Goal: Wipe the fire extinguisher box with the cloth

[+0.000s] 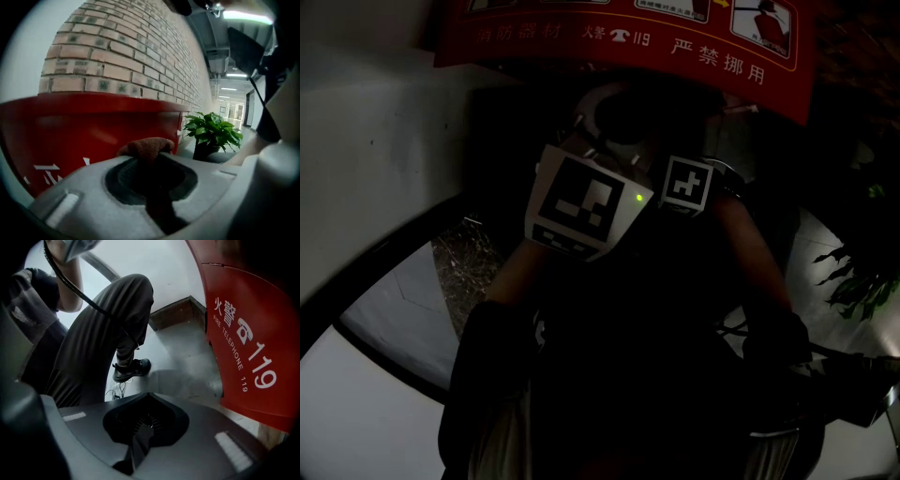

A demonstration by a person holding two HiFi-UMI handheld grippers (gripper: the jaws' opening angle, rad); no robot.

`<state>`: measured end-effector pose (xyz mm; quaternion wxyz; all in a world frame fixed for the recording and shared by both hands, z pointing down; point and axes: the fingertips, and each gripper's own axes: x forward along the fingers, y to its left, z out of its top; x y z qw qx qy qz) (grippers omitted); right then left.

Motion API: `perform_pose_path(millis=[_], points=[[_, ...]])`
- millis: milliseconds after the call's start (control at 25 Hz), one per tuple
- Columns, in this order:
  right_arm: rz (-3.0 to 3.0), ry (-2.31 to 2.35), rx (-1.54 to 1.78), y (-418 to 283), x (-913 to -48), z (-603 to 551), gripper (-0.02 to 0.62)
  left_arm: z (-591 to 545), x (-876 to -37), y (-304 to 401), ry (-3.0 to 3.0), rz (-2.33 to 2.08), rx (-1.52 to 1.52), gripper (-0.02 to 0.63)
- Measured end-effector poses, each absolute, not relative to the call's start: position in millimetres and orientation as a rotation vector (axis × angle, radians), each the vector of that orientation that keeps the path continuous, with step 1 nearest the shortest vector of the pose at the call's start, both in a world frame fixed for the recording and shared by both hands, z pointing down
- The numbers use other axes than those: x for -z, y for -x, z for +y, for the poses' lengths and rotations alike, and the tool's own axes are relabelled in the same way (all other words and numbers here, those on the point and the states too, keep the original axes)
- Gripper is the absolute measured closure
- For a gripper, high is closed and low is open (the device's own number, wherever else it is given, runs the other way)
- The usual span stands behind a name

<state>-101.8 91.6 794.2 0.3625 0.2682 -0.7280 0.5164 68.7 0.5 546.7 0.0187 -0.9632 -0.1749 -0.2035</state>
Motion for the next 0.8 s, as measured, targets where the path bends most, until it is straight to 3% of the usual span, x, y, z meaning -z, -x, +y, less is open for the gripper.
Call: perform_pose_path(millis=[560, 800], points=[[-1.889, -0.693, -1.277, 104, -786, 85, 0.595, 5, -501, -62, 3.024, -0.558, 0.462, 0.555], [-1.898, -0.653, -1.32, 112, -787, 90, 0.595, 17, -567, -53, 3.066, -0.803, 0.784, 0.555]])
